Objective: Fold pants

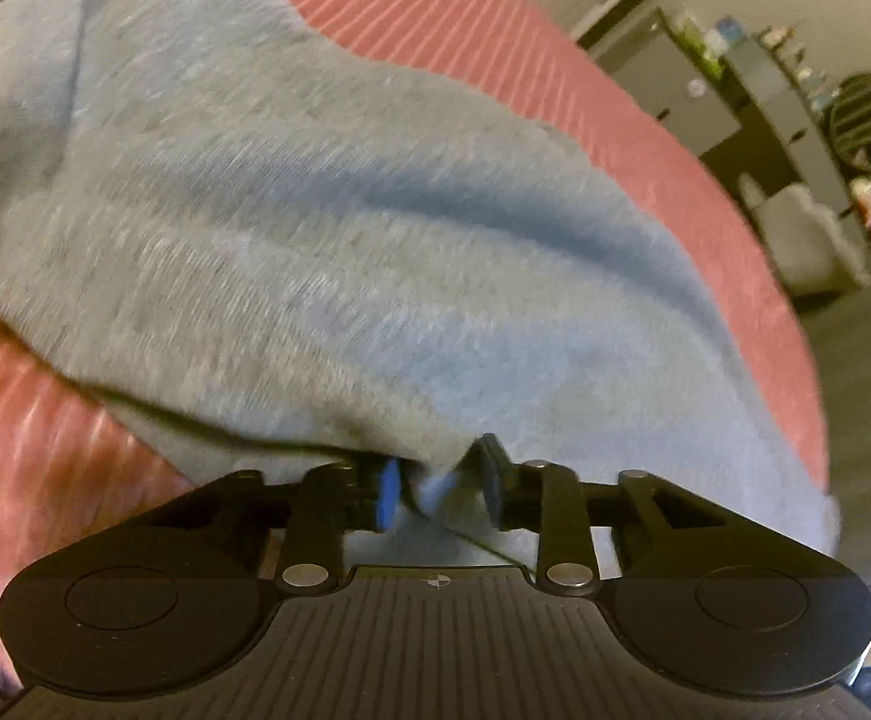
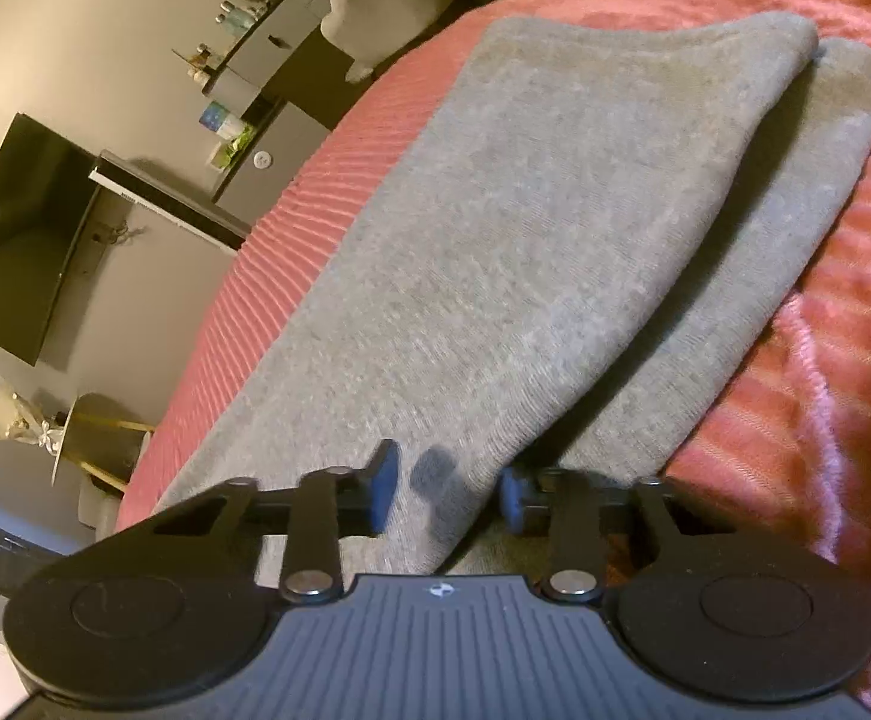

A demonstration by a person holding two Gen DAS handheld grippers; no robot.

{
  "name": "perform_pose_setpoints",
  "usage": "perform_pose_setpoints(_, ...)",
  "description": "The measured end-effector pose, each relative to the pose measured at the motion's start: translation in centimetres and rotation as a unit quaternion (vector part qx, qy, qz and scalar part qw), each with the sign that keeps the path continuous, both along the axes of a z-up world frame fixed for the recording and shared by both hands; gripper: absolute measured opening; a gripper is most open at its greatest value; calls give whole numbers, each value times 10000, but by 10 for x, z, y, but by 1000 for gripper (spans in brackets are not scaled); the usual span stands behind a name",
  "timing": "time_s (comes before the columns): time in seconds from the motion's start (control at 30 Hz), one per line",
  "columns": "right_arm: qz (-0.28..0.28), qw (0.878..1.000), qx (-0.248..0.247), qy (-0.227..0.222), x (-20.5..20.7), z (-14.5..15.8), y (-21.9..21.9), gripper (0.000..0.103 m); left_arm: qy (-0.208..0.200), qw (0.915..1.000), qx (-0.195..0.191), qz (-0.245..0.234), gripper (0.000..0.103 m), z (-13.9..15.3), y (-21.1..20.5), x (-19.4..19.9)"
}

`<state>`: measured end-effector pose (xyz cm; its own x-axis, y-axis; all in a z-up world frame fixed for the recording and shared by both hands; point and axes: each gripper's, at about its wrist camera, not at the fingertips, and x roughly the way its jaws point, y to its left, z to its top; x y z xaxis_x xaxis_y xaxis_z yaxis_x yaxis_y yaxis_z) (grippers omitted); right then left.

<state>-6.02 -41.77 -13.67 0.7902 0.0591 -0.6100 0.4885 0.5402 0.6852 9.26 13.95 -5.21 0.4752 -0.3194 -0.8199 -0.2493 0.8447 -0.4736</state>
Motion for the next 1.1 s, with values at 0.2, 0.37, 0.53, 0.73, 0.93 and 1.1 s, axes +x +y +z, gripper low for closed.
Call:
perform_pose_setpoints(0.2,175,9993,-209,-250,-4,15,4,4,-284,9985,326,-348,5,24,-9,-18)
perform_pose_setpoints(0.37,-92,9970,-637,-419,-33,44,4,4,-725,9949,421,-556,5,55,0,-48)
perform_pose_setpoints(0.53,-348,9912,-1249,282,-45,48,0,4,-274,9939,698,-811,3,39,-3,-56)
perform_pose_setpoints(0.73,259,9843,-1745,85,-21,69,34,8,-832,9812,1066,-1374,11,68,-31,-60)
perform_pose_setpoints(0.93,1354,9706,-1985,-125,68,77,115,40,-1718,9556,2054,-1231,60,88,-58,-9)
perform_pose_setpoints(1.1,2413,9441,-2239,189,123,50,194,58,-206,9605,2378,-1433,55,15,-54,14)
